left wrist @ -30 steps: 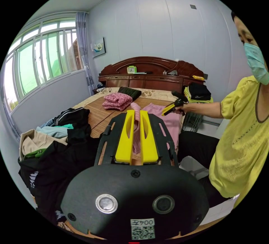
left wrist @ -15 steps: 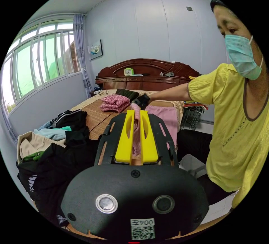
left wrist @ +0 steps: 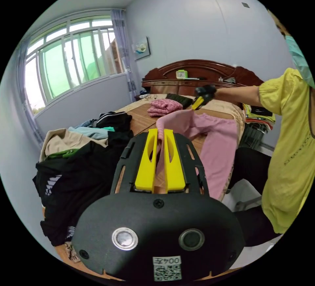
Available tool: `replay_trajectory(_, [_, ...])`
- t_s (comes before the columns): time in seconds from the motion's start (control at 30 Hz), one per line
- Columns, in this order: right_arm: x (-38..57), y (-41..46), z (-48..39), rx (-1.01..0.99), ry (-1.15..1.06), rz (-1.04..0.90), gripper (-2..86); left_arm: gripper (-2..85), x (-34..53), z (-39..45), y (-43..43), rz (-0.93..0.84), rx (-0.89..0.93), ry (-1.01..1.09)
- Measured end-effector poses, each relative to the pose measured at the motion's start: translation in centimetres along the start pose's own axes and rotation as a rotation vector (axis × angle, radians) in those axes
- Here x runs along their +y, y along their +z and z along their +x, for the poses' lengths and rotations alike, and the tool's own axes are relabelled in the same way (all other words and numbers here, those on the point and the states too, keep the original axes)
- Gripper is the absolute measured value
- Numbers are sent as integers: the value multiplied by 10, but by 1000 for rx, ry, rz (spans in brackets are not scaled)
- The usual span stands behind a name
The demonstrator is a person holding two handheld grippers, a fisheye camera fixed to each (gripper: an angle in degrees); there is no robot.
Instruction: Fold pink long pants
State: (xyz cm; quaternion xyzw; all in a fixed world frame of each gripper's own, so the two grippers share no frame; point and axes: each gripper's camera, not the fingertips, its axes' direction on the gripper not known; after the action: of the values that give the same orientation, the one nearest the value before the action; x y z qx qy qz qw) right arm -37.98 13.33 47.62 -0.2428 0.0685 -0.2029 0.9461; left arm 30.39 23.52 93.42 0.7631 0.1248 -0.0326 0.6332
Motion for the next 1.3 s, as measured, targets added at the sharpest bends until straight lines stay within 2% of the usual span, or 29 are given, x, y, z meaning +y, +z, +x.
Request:
replay_trajectory(0.17, [65, -50, -81, -58, 118, 81, -8, 14, 57, 76, -4, -134, -190, 68])
replay_trajectory(0.23, [80, -51, -120, -83, 148, 83, -8, 15, 93, 131, 8, -250, -262, 152])
replay_trajectory(0.33, [94, -32, -188, -125, 190, 32, -8, 15, 142, 200, 22, -363, -320, 228])
replay_trajectory(0.47, [104, 4, -258, -154, 212, -74, -9, 16, 195, 269, 23, -419, -348, 224])
replay_trajectory(0.7, [130, 43, -274, -320, 365, -109, -8, 25, 265, 338, -30, -359, -307, -50])
replay_trajectory(0.9, [164, 69, -263, -498, 611, -79, 0, 37, 333, 367, -75, -328, -153, -318])
replay_trajectory(1.1, [204, 54, -263, -639, 790, 174, 63, 22, 399, 423, -99, -261, -151, -474])
replay_trajectory(1.17, [221, 57, -265, -873, 864, 362, 75, 21, 420, 438, -100, -246, -139, -533])
replay_trajectory(1.3, [230, 84, -270, -1149, 939, 478, 124, 22, 474, 466, -104, -205, -108, -671])
